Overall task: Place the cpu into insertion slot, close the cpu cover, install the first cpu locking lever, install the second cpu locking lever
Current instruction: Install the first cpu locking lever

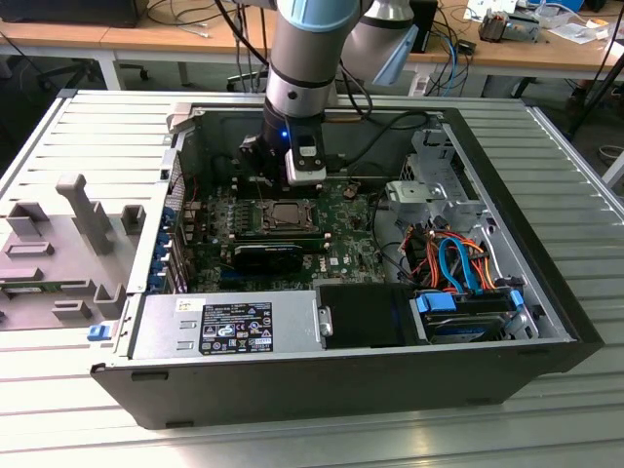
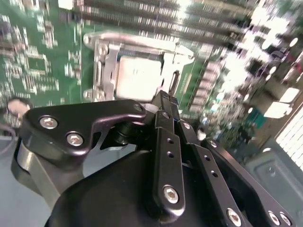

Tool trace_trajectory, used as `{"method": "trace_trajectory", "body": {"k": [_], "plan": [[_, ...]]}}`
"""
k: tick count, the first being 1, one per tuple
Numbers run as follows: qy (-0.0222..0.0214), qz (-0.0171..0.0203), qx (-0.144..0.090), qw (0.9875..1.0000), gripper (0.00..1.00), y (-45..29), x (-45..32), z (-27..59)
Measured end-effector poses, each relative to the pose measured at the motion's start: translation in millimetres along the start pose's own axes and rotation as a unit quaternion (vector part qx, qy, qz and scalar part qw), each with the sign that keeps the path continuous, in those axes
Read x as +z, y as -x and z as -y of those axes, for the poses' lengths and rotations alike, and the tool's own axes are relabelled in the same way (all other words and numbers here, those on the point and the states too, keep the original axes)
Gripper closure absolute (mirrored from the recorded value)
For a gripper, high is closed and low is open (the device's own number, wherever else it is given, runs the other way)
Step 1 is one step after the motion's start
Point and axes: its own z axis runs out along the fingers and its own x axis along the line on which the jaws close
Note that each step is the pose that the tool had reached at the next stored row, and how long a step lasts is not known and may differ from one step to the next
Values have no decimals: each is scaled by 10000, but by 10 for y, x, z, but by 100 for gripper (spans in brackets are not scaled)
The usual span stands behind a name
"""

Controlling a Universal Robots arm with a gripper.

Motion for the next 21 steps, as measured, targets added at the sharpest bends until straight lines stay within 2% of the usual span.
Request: {"method": "trace_trajectory", "body": {"k": [1,2,3,4,21], "plan": [[96,-32,-13,9999,89,0,0,0],[163,-54,-23,9999,89,0,-1,0],[211,-70,-30,9997,89,0,0,0],[218,-74,-37,9997,89,-1,0,0],[146,-121,-501,9986,89,0,-1,0]]}}
